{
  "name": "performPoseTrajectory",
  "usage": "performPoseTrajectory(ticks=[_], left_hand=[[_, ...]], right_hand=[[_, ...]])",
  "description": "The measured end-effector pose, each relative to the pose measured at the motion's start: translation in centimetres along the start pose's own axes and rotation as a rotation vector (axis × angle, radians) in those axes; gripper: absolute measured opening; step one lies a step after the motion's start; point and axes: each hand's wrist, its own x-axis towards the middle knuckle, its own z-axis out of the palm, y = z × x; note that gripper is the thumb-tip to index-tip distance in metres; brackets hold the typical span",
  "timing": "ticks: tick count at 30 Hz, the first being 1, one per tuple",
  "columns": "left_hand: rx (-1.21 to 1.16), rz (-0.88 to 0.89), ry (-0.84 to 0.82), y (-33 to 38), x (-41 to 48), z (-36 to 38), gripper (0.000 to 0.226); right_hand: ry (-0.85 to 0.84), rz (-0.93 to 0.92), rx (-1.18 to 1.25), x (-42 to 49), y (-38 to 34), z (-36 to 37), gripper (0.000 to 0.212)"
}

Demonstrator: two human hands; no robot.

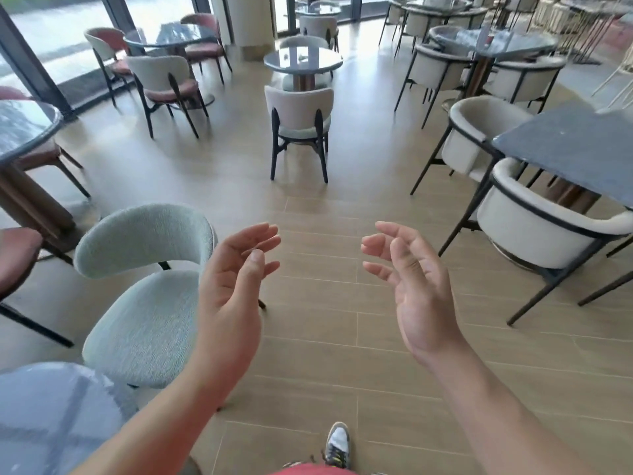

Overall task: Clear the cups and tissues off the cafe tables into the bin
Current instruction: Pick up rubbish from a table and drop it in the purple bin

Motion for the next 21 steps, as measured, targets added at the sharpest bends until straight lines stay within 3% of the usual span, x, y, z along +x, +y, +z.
performPoseTrajectory(ticks=[6, 13, 21], left_hand=[[-0.001, 0.002, 0.035, -3.3, 9.4, 3.8, 0.028], [-0.004, 0.014, 0.018, -7.6, 20.6, 5.6, 0.026], [-0.004, 0.027, 0.035, -13.7, 38.1, 4.8, 0.033]], right_hand=[[-0.08, -0.002, -0.001, 11.6, 1.5, -0.6, 0.04], [-0.068, 0.007, -0.028, 23.3, 4.7, 0.1, 0.049], [-0.118, -0.022, -0.062, 40.5, 10.0, 6.1, 0.044]])
